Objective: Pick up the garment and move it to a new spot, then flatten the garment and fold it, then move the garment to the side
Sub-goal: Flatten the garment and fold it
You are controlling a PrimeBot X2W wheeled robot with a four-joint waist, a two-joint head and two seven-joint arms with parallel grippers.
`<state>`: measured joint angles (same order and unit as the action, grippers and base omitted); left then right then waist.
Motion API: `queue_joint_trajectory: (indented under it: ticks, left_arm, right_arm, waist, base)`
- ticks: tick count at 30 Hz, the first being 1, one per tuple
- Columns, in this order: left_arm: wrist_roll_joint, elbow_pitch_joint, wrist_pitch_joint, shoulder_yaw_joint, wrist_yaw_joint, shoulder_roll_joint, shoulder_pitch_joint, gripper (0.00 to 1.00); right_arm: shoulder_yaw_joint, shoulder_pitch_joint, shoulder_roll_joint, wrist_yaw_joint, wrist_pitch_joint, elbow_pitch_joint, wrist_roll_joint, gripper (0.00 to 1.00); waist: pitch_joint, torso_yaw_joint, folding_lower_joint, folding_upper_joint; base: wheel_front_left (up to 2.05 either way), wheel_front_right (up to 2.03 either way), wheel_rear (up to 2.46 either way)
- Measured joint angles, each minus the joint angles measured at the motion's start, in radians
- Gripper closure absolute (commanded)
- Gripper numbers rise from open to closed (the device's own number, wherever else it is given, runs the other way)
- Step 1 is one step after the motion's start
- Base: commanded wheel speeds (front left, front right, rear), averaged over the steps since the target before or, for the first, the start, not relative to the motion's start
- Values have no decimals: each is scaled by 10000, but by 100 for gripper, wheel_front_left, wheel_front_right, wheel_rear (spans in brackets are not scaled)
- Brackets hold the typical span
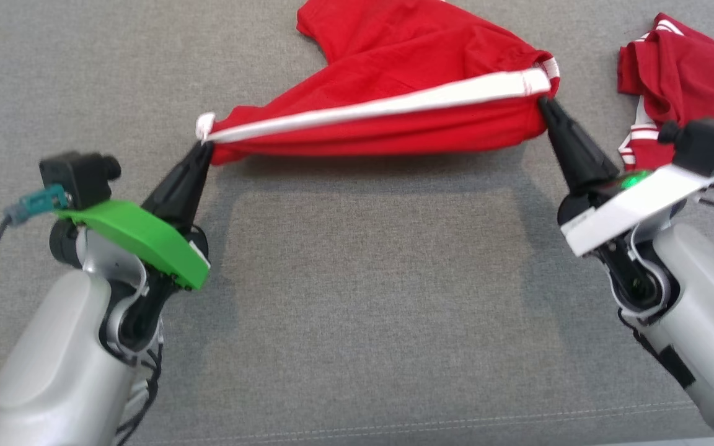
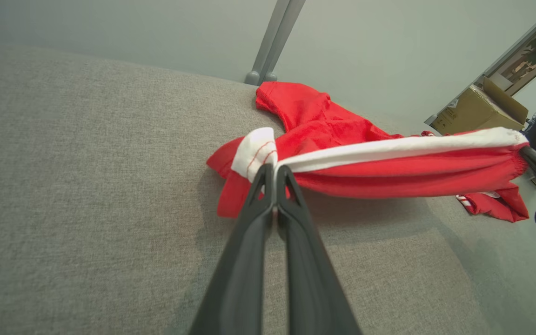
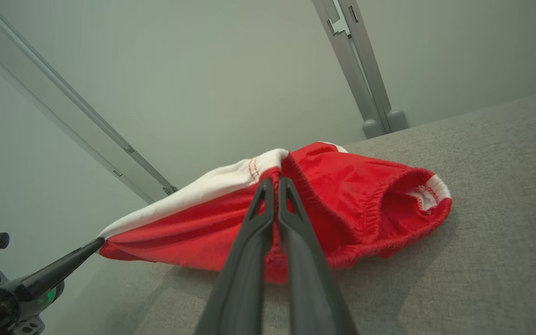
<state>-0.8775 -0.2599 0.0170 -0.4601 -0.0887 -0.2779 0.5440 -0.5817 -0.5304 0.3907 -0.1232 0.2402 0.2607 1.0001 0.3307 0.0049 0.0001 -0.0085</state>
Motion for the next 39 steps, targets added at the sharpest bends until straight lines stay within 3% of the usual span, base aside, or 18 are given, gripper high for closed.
queue_joint_trajectory:
  ticks: [5, 12, 14, 15, 20, 30, 31, 32, 33, 34, 35, 36, 38, 39]
  left_arm:
    - [-107, -255, -543, -67, 12, 113, -1326, 100]
    - [-96, -309, -1081, -232, 12, 255, -2393, 100]
    - [-96, -311, -1304, -263, 13, 330, -2789, 100]
    - [-96, -314, -1394, -249, 25, 318, -2942, 100]
    - [-54, -506, -1515, -428, 107, 301, -3628, 100]
    - [318, -913, -1586, -790, 286, 205, -3836, 98]
    - [320, -936, -1588, -846, 288, 203, -3838, 90]
    - [332, -953, -1588, -878, 288, 207, -3843, 67]
    - [364, -961, -1590, -888, 288, 211, -3845, 53]
    - [368, -965, -1592, -888, 288, 213, -3845, 0]
    - [382, -974, -1592, -894, 324, 213, -3845, 0]
    - [403, -993, -1601, -895, 407, 211, -3845, 0]
    - [525, -1083, -1613, -903, 506, 192, -3845, 0]
    - [583, -1122, -1647, -907, 539, 176, -3846, 0]
  right_arm:
    - [-909, 1109, 508, 0, 63, -336, -54, 95]
    - [-1091, 2411, 1074, -15, 69, -464, -79, 100]
    - [-1254, 2778, 1246, -15, 69, -558, -341, 91]
    - [-1289, 2847, 1256, -15, 69, -600, -416, 81]
    - [-1133, 3255, 1243, -84, 69, -692, -642, 58]
    - [-1371, 3787, 1440, -75, 71, -593, -1062, 60]
    - [-1381, 3799, 1432, -75, 71, -594, -1076, 60]
    - [-1390, 3805, 1427, -75, 71, -596, -1097, 59]
    - [-1392, 3807, 1421, -75, 71, -600, -1101, 58]
    - [-1394, 3807, 1413, -75, 71, -604, -1101, 54]
    - [-1400, 3808, 1409, -75, 71, -606, -1101, 51]
    - [-1402, 3811, 1407, -75, 71, -606, -1101, 29]
    - [-1396, 3824, 1407, -75, 71, -606, -1101, 0]
    - [-1386, 3846, 1406, -75, 71, -606, -1101, 0]
  waist:
    - [-594, 50, 0, 0]
    - [-1352, 119, -1, 0]
    - [-1603, 146, -1, 0]
    - [-1674, 146, 0, 0]
    - [-1909, 44, -1, 0]
    - [-1930, -67, -1, 0]
    - [-1927, -78, -1, 0]
    - [-1925, -90, 0, 0]
    - [-1923, -100, -1, 0]
    - [-1920, -111, -1, 0]
    - [-1916, -120, -1, 0]
    - [-1911, -128, -1, 0]
    - [-1901, -139, -1, 0]
    - [-1899, -141, 0, 1]
  base:
    - [0, 0, 0]
    - [0, 0, 0]
    - [0, 0, 0]
    - [0, 0, 0]
    - [0, 0, 0]
    - [0, 0, 0]
    - [0, 0, 0]
    - [0, 0, 0]
    - [0, 0, 0]
    - [0, 0, 0]
    - [0, 0, 0]
    - [0, 0, 0]
    - [0, 0, 0]
    - [0, 0, 0]
